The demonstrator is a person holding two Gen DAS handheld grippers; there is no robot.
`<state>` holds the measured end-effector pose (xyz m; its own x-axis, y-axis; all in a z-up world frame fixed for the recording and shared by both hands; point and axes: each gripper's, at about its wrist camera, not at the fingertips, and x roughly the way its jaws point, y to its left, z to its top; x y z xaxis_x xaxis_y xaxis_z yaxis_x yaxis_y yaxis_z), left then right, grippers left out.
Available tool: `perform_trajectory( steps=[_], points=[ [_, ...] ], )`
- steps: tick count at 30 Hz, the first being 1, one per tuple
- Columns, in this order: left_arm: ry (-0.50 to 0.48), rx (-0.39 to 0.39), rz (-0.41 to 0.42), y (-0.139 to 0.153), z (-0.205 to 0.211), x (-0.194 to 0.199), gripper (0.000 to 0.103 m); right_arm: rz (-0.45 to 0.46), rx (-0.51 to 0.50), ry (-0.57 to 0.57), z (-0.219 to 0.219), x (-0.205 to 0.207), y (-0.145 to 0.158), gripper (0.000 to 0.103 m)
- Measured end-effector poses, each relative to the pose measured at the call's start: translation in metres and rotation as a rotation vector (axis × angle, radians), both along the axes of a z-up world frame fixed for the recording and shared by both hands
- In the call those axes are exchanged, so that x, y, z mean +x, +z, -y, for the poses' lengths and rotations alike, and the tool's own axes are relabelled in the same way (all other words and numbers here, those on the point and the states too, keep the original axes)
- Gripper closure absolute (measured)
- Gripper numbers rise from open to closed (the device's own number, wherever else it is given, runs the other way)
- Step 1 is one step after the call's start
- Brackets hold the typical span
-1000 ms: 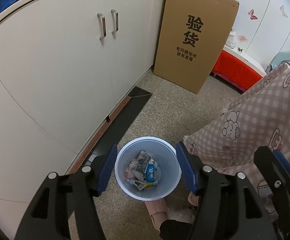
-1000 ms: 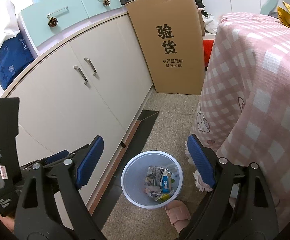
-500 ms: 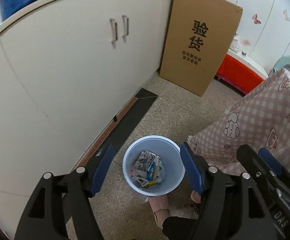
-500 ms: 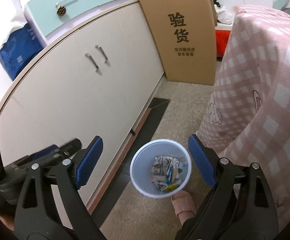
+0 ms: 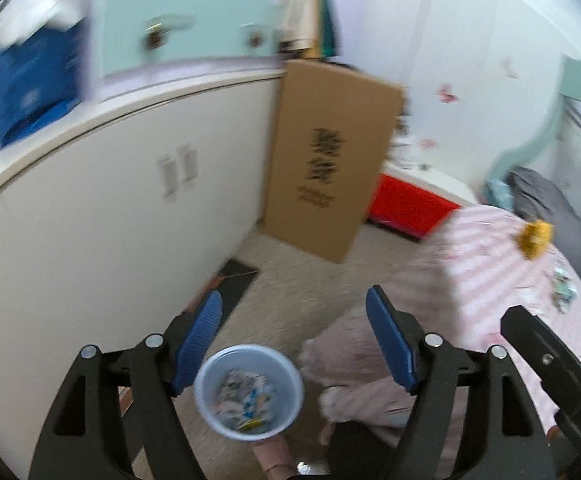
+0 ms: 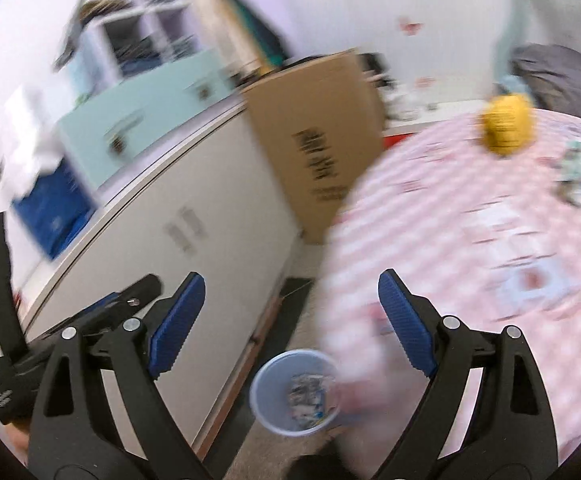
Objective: Collect trash
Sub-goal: 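Move both tools back over the table toward the toothbrush and toothpaste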
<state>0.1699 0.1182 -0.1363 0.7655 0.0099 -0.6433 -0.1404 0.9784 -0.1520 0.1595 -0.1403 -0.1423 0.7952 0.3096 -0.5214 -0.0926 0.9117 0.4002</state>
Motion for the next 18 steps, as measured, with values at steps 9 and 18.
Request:
perform_trajectory(
  steps=[9,18],
  points=[
    [-0.45,0.074,0.021,0.029,0.191,0.044,0.03,-0.056,0.022,-0.354,0.178,-0.009,-0.004,0.016],
    [-0.686,0.164,-0.025,0.02,0.342,0.082,0.041,-0.115,0.058,-0.519,0.273,-0.01,-0.021,0.016]
  ],
)
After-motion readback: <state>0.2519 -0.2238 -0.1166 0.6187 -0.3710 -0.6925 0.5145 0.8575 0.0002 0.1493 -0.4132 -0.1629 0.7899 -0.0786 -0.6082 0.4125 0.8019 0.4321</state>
